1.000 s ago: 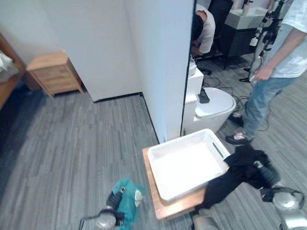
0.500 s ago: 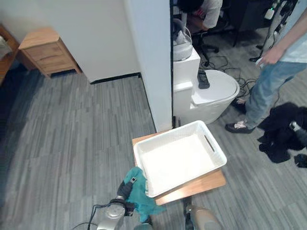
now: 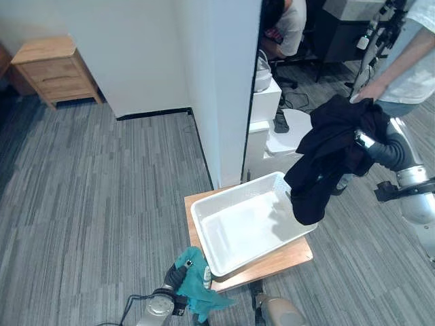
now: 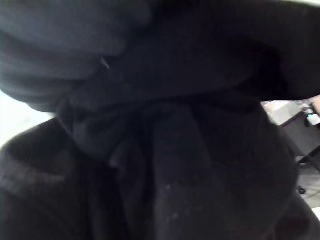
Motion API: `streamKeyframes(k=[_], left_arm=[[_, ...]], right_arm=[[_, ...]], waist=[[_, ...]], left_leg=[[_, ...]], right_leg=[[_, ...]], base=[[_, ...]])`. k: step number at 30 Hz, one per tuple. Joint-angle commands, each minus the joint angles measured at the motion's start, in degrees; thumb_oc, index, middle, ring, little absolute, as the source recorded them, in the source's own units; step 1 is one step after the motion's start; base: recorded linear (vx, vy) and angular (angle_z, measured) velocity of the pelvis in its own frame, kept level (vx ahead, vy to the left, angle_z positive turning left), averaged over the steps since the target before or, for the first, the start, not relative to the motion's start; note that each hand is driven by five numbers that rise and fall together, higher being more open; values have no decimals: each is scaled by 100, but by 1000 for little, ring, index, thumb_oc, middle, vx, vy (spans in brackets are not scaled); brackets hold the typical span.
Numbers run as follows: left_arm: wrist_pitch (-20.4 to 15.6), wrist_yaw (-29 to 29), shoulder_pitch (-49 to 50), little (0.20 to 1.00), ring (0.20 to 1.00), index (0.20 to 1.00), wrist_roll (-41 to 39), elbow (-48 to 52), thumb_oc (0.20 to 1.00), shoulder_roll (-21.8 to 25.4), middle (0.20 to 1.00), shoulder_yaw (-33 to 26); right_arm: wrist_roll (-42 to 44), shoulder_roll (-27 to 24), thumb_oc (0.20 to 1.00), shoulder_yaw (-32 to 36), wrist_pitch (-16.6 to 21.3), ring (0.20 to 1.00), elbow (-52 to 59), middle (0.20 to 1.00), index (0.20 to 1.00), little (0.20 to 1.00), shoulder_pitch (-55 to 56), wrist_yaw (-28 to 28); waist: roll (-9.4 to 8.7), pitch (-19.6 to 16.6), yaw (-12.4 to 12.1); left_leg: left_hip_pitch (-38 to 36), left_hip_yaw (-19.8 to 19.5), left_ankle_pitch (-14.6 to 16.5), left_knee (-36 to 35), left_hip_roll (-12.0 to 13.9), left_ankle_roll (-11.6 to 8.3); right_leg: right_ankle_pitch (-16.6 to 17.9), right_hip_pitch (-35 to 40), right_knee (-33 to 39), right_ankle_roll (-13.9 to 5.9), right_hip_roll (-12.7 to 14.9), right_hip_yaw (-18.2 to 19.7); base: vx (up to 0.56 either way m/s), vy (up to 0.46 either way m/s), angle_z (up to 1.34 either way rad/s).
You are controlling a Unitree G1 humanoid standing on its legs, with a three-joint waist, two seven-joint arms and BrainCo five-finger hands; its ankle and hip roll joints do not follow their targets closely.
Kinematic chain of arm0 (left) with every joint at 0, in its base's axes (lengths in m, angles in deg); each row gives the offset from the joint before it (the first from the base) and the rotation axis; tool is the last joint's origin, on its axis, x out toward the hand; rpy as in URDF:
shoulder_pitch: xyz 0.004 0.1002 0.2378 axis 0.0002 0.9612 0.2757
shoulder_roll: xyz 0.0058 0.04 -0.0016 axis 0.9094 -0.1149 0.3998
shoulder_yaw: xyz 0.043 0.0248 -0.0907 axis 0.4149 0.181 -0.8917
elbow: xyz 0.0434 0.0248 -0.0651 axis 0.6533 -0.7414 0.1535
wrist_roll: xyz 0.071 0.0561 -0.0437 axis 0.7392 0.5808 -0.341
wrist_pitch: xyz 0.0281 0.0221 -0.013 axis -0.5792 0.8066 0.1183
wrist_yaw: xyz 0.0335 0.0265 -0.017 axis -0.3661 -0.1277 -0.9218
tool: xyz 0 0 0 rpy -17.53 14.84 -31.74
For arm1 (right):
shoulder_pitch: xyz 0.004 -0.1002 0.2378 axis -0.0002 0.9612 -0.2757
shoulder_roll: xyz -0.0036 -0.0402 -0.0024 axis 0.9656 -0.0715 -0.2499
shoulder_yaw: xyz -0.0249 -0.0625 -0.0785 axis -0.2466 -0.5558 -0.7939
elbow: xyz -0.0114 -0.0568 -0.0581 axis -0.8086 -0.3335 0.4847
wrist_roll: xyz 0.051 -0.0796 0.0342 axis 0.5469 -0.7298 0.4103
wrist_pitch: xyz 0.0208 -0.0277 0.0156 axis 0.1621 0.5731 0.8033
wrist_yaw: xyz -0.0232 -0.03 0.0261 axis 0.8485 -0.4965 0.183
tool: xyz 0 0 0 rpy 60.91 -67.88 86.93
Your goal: Tidy up the quilt and then pick up the clothes from the bed and put them into the laundry hamper.
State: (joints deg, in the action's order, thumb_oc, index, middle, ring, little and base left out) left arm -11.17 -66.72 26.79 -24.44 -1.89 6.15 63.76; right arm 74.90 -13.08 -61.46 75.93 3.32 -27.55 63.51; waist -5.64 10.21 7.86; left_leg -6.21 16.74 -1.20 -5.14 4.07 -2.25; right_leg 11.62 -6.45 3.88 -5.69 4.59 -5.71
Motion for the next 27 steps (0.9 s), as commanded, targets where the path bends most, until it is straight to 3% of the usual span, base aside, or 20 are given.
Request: streamKeyframes(k=[1,8,12,16,17,18,19,20,22,27], left_arm=[[-245,-119,-12,200,200,200,-69,341,200,205,200,-262],[-279,-122,259,200,200,200,-143,635,200,198,200,-433],[-357,-173,388,200,200,200,-214,1221,200,324,200,-397],[-518,-237,434,200,200,200,-312,1993,200,519,200,-441],[-648,-329,437,200,200,200,-362,2596,200,664,200,-549],[-637,-329,450,200,200,200,-363,2615,200,671,200,-559],[-697,-327,495,200,200,200,-559,2937,200,685,200,-676],[-696,-326,497,200,200,200,-559,2940,200,686,200,-679],[-930,-544,527,200,200,200,-761,4143,200,887,200,-1158],[-1097,-594,222,200,200,200,-622,5342,200,1158,200,-1366]], right_arm=[[224,163,200,1,235,200,357,200,200,200,-640,192],[366,597,200,-997,234,200,170,200,200,200,-727,791],[240,1110,200,-1739,88,200,-976,200,200,200,-902,853],[-104,1438,200,-2026,-83,200,-1986,200,200,200,-1014,659],[-340,1591,429,-2053,-237,429,-2674,429,429,429,-1003,492],[-345,1603,429,-2063,-228,429,-2693,429,429,429,-1014,481],[-615,1709,1000,-2045,-424,1000,-3188,1000,1000,1000,-1040,327],[-615,1712,1000,-2048,-423,1000,-3191,1000,1000,1000,-1042,325],[-1547,1896,1000,-1884,-967,1000,-4198,1000,1000,1000,-1236,-188],[-2384,1482,1000,-1509,-1232,1000,-3904,1000,1000,1000,-974,-628]], waist=[[-15,-195,-358],[41,-210,-542],[167,-120,-741],[264,-52,-883],[332,-38,-964],[327,-40,-953],[361,-43,-984],[360,-43,-980],[474,-72,-1036],[538,-152,-819]], left_leg=[[-250,-11,353,14,210,-158],[-265,-73,278,14,308,-247],[-144,-249,176,14,370,-313],[-44,-380,101,14,394,-348],[14,-440,69,14,407,-366],[17,-447,68,14,408,-368],[33,-476,60,14,413,-374],[33,-478,59,14,413,-374],[30,-531,35,14,425,-385],[-59,-479,62,14,443,-398]], right_leg=[[-359,382,-280,-505,510,245],[-366,663,69,-455,495,24],[-444,736,112,-412,483,-196],[-493,762,112,-382,472,-333],[-527,768,112,-374,473,-392],[-528,768,112,-373,472,-399],[-542,790,112,-369,475,-441],[-542,792,112,-369,475,-443],[-554,845,112,-351,456,-456],[-583,892,112,-328,439,-380]], base=[[56,-99,10],[23,-54,-2],[-8,-59,19],[-21,-36,34],[-27,-42,20],[-13,-33,19],[2,-8,28],[7,-14,32],[-8,-14,26],[-5,-1,2]])
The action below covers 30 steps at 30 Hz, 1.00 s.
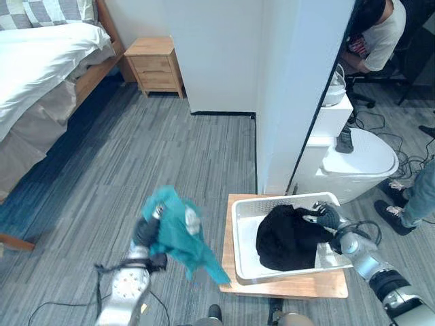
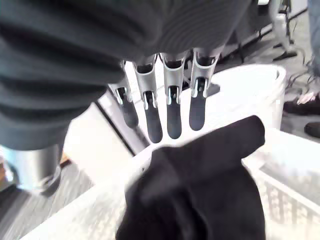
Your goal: Tidy up the quilt and then pick up the clothes from the bed and put them into the laundry hamper.
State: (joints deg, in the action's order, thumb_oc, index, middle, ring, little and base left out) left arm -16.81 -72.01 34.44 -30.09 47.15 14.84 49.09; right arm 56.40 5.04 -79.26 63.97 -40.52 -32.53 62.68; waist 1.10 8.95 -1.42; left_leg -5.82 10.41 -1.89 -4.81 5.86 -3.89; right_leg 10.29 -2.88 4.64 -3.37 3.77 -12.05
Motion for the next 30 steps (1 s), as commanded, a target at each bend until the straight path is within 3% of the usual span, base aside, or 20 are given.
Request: streamKeyframes(k=[1,4,9,10,13,14,16,17,21,23,28,29,30], left_arm=[[-535,-44,-612,200,200,200,-44,590,200,324,200,113],[-547,-3,-707,200,200,200,-76,712,200,334,200,145],[-478,67,-1448,200,200,200,-72,667,200,23,200,748],[-391,38,-1680,200,200,200,-85,391,200,-201,200,958],[-332,-55,-1885,200,200,200,93,110,200,-345,200,1087],[-262,-135,-2120,200,200,200,297,-232,200,-512,200,1272],[-267,-153,-2233,200,200,200,364,-420,200,-567,200,1347],[-168,-305,-2475,200,200,200,633,-956,200,-699,200,1501],[-61,-564,-2814,200,200,200,1161,-1657,200,-801,200,1680],[100,-665,-3097,200,200,200,1373,-2508,200,-937,200,1821],[200,-765,-3185,200,200,200,1546,-3376,200,-1041,200,1870],[280,-905,-3137,1000,1000,1000,1612,-3678,1000,-1038,1000,1809],[288,-958,-3086,1000,1000,1000,1571,-3717,1000,-1040,1000,1760]], right_arm=[[-640,-417,1000,385,-72,1000,667,1000,1000,1000,-375,-550],[-709,-510,1000,543,-113,1000,916,1000,1000,1000,-248,-585],[-851,-899,1000,1459,-105,1000,2488,1000,1000,1000,384,-721],[-782,-901,1000,1686,-70,1000,3038,1000,1000,1000,517,-730],[-745,-892,1000,1866,24,1000,3511,1000,1000,1000,712,-679],[-664,-913,1000,1965,147,1000,3855,1000,1000,1000,896,-654],[-586,-901,1000,2008,214,1000,4001,1000,1000,1000,992,-609],[-252,-750,1000,2009,390,1000,4224,1000,1000,1000,1264,-544],[-92,-640,1000,2062,570,1000,4490,1000,1000,1000,1793,-423],[166,-439,1000,2018,621,1000,4329,1000,1000,1000,2317,-385],[34,-403,1000,1903,586,1000,3900,1000,1000,1000,2746,-418],[35,-369,1000,1743,534,1000,3450,1000,1000,1000,2817,-446],[62,-354,1000,1708,511,1000,3305,1000,1000,1000,2814,-460]], waist=[[-130,-49,166],[-125,-69,215],[-57,-148,729],[-31,-152,970],[-18,-146,1100],[-14,-116,1295],[-28,-115,1330],[-46,-43,1538],[-94,52,1710],[-128,202,1856],[-155,304,1862],[-154,359,1819],[-152,367,1800]], left_leg=[[-126,170,141,-19,264,-234],[-153,192,152,-19,267,-235],[-317,440,217,-19,279,-222],[-395,614,274,-19,281,-215],[-395,766,256,-19,264,-208],[-442,932,311,-19,256,-209],[-417,1018,281,-19,255,-218],[-420,1131,311,-19,257,-229],[-262,1253,249,-19,251,-245],[-67,1301,207,-19,259,-265],[142,1293,141,-19,283,-290],[200,1282,107,-19,297,-309],[201,1274,103,-19,305,-317]], right_leg=[[-454,542,36,-558,518,282],[-453,547,36,-560,515,306],[-442,494,36,-601,488,603],[-445,446,36,-644,466,778],[-386,313,36,-656,446,960],[-373,231,36,-716,419,1129],[-322,149,36,-726,413,1207],[-292,50,36,-764,393,1321],[-168,-234,36,-788,382,1440],[-99,-468,36,-809,369,1453],[-71,-649,36,-800,359,1409],[-71,-676,36,-780,366,1364],[-74,-664,36,-772,368,1348]], base=[[-1,-18,-4],[1,-7,-12],[6,-5,-28],[-31,-2,-74],[-7,0,-66],[-6,4,-66],[-26,-13,-47],[-36,-20,-52],[-77,-12,-36],[-98,-17,-28],[-44,-31,-5],[-18,-20,12],[-11,-24,9]])
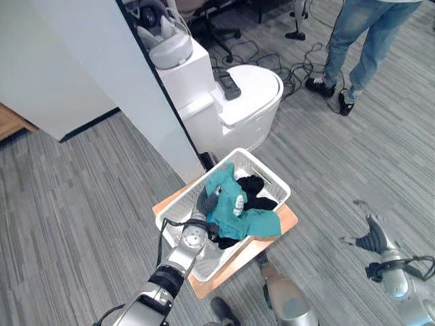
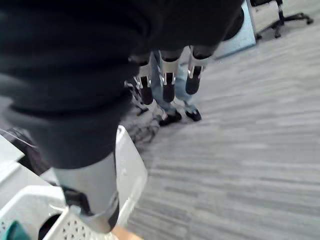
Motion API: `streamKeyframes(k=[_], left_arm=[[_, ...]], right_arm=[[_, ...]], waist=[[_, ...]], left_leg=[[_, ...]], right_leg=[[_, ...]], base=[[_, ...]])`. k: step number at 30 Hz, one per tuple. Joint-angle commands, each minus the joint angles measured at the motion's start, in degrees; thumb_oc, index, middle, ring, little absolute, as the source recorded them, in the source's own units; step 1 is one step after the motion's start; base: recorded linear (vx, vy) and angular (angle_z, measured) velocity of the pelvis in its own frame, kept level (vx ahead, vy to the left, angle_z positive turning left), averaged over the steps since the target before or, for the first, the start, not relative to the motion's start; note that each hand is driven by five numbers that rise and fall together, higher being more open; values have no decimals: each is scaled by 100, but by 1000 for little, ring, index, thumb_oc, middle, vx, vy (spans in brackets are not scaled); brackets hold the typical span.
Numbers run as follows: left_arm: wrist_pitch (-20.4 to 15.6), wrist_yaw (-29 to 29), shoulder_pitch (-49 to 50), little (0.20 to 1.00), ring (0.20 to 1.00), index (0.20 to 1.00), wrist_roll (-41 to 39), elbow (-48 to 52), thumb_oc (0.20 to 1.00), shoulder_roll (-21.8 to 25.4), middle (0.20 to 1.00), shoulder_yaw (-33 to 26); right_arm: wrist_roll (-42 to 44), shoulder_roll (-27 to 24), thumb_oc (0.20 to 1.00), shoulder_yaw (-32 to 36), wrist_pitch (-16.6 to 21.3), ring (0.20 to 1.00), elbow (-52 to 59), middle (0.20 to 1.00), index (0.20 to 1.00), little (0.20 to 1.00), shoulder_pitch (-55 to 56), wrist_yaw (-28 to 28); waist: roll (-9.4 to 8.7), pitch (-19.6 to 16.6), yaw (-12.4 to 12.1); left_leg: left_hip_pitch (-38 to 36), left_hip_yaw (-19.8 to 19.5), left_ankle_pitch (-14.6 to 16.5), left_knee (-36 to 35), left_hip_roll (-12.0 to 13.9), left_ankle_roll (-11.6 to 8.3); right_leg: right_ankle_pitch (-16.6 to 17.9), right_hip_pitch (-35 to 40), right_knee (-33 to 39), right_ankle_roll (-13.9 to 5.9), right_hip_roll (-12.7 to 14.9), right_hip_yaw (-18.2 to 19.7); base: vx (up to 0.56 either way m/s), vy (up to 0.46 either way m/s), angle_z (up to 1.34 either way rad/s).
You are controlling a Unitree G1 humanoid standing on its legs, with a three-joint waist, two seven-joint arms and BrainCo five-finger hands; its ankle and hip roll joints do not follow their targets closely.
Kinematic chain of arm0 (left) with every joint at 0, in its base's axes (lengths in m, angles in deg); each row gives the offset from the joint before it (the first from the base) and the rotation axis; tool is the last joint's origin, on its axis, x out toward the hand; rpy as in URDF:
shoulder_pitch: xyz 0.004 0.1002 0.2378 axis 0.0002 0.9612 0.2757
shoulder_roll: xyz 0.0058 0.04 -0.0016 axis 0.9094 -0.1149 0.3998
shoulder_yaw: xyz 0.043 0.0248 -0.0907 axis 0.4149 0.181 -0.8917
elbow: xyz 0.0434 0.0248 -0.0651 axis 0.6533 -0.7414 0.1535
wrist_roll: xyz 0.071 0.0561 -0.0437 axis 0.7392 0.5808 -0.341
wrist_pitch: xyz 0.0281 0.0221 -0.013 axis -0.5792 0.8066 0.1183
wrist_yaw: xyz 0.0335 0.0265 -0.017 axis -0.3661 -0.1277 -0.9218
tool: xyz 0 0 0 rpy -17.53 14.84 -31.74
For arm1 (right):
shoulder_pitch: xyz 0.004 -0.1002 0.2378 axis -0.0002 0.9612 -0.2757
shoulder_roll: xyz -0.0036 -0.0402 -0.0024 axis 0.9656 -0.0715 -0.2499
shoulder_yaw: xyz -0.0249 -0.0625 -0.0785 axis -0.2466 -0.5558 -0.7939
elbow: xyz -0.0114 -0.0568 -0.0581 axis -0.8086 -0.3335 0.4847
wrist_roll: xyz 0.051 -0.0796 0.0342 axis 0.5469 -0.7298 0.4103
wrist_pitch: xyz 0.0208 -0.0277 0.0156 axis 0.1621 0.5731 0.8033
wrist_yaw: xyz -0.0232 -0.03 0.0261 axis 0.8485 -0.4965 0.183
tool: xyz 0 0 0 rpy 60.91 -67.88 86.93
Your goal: Tidy up the quilt and then pick up the clothes from the bed and put them into the laundry hamper.
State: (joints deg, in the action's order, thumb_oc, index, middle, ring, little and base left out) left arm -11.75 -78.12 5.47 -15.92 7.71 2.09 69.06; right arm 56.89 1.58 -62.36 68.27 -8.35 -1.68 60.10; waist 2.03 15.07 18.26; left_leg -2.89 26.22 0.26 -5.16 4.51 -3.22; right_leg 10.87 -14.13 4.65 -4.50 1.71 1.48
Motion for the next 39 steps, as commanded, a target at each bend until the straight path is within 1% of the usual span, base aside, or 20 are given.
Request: streamKeyframes(k=[1,6,9,10,11,13,15,16,17,19,21,22,23,24,25,27,29,31,34,39], left_arm=[[-215,-317,-146,1000,1000,1000,130,258,1000,243,1000,-272],[-327,-322,237,1000,1000,1000,-249,766,1000,383,1000,-463],[-574,-125,658,1000,1000,1000,-816,1412,1000,430,1000,-594],[-707,67,963,1000,1000,1000,-1086,1791,1000,541,1000,-731],[-703,69,967,1000,1000,1000,-1088,1798,1000,548,1000,-740],[-809,383,1392,1000,1000,1000,-1539,2095,1000,669,1000,-940],[-820,397,1501,1000,1000,1000,-1647,2131,1000,679,1000,-1022],[-764,519,1891,1000,1000,1000,-1811,2072,1000,699,1000,-1237],[-762,521,1895,1000,1000,1000,-1813,2076,1000,703,1000,-1242],[-642,610,2091,1000,1000,1000,-1874,1818,1000,691,1000,-1380],[-474,699,2221,1000,1000,1000,-1801,1085,1000,621,1000,-1406],[-474,699,2220,1000,1000,1000,-1801,1085,1000,621,1000,-1407],[-346,813,2251,1000,1000,1000,-1972,391,1000,507,1000,-1482],[-257,750,2123,1000,1000,1000,-1534,-466,1000,496,1000,-1393],[-229,733,2084,1000,1000,1000,-1292,-734,1000,491,1000,-1339],[-223,670,2070,1000,1000,1000,-1162,-909,1000,470,1000,-1312],[-156,428,2091,1000,1000,1000,-1025,-1637,1000,314,1000,-1439],[-54,534,2143,1000,1000,1000,-1188,-2153,1000,140,1000,-1557],[41,588,2196,1000,1000,1000,-1090,-2759,1000,37,1000,-1624],[119,608,2242,1000,1000,1000,-982,-3142,1000,-43,1000,-1680]], right_arm=[[14,-1,1000,6,80,1000,28,1000,1000,1000,-242,-194],[142,-59,1000,-184,158,1000,-375,1000,1000,1000,-382,-128],[256,-65,1000,-402,182,1000,-831,1000,1000,1000,-604,-42],[266,-49,1000,-544,169,1000,-1287,1000,1000,1000,-814,-15],[267,-45,1000,-555,174,1000,-1298,1000,1000,1000,-826,-20],[420,120,1000,-670,145,1000,-1966,1000,1000,1000,-1071,-36],[508,200,1000,-708,140,1000,-2241,1000,1000,1000,-1148,-46],[1010,474,1000,-686,55,1000,-3243,1000,1000,1000,-1318,-10],[1014,476,1000,-695,64,1000,-3260,1000,1000,1000,-1329,-15],[1254,608,1000,-680,20,1000,-3736,1000,1000,1000,-1432,38],[1520,756,1000,-674,-22,1000,-4271,1000,1000,1000,-1532,130],[1520,756,1000,-674,-21,1000,-4272,1000,1000,1000,-1532,130],[1754,874,1000,-667,-64,1000,-4662,1000,1000,1000,-1635,216],[1929,992,1000,-741,-83,1000,-4953,1000,1000,1000,-1777,302],[1945,1036,1000,-777,-95,1000,-5072,1000,1000,1000,-1819,320],[1948,1091,1000,-833,-105,1000,-5238,1000,1000,1000,-1843,327],[2125,1254,1000,-823,-67,1000,-5540,1000,1000,1000,-1799,294],[2247,1360,1000,-812,-91,1000,-5916,1000,1000,1000,-1805,333],[2376,1496,1000,-802,-127,1000,-6226,1000,1000,1000,-1793,393],[2453,1598,1000,-817,-162,1000,-6429,1000,1000,1000,-1732,469]], waist=[[-240,-247,-185],[-208,-289,-333],[-209,-373,-531],[-216,-449,-702],[-227,-455,-698],[-221,-534,-910],[-232,-574,-970],[-230,-650,-1184],[-232,-652,-1174],[-230,-695,-1263],[-225,-732,-1337],[-226,-736,-1337],[-227,-759,-1362],[-236,-771,-1360],[-233,-780,-1361],[-235,-790,-1376],[-268,-831,-1411],[-281,-843,-1436],[-293,-867,-1471],[-306,-893,-1505]], left_leg=[[-103,-318,-113,16,448,-387],[-246,-405,-98,16,470,-401],[-354,-511,-83,16,473,-397],[-426,-605,-90,16,472,-396],[-408,-603,-112,16,470,-397],[-493,-724,-96,16,468,-393],[-481,-765,-121,16,468,-394],[-495,-960,-129,16,465,-392],[-491,-967,-129,16,465,-393],[-508,-1068,-136,16,467,-393],[-544,-1125,-139,16,470,-391],[-539,-1125,-140,16,470,-390],[-557,-1148,-141,16,464,-393],[-582,-1180,-138,16,457,-392],[-592,-1183,-123,16,456,-390],[-600,-1201,-110,16,452,-387],[-629,-1193,-92,16,439,-386],[-635,-1201,-91,16,430,-381],[-634,-1241,-85,16,425,-373],[-641,-1270,-79,16,410,-363]], right_leg=[[-147,484,35,-653,573,-27],[-230,720,35,-604,565,-138],[-293,926,35,-574,567,-262],[-330,1066,35,-553,569,-345],[-313,1047,35,-546,571,-340],[-379,1233,35,-523,575,-465],[-373,1250,35,-502,582,-505],[-441,1406,35,-450,597,-657],[-443,1407,35,-449,598,-664],[-468,1502,35,-421,608,-758],[-502,1602,35,-404,621,-850],[-502,1598,35,-404,622,-851],[-520,1652,35,-394,625,-888],[-525,1690,35,-386,631,-892],[-536,1702,35,-389,638,-905],[-540,1718,35,-391,643,-918],[-545,1744,35,-392,653,-926],[-556,1754,35,-392,655,-932],[-577,1782,35,-390,673,-947],[-599,1825,35,-400,695,-970]], base=[[14,-12,10],[19,-16,15],[27,-32,16],[36,-37,6],[26,-36,17],[15,-17,39],[11,-19,44],[21,-19,39],[33,-24,43],[37,-4,54],[29,5,34],[36,2,26],[52,14,27],[51,23,16],[40,22,2],[0,0,0],[0,0,0],[0,0,0],[0,0,0],[8,9,2]])
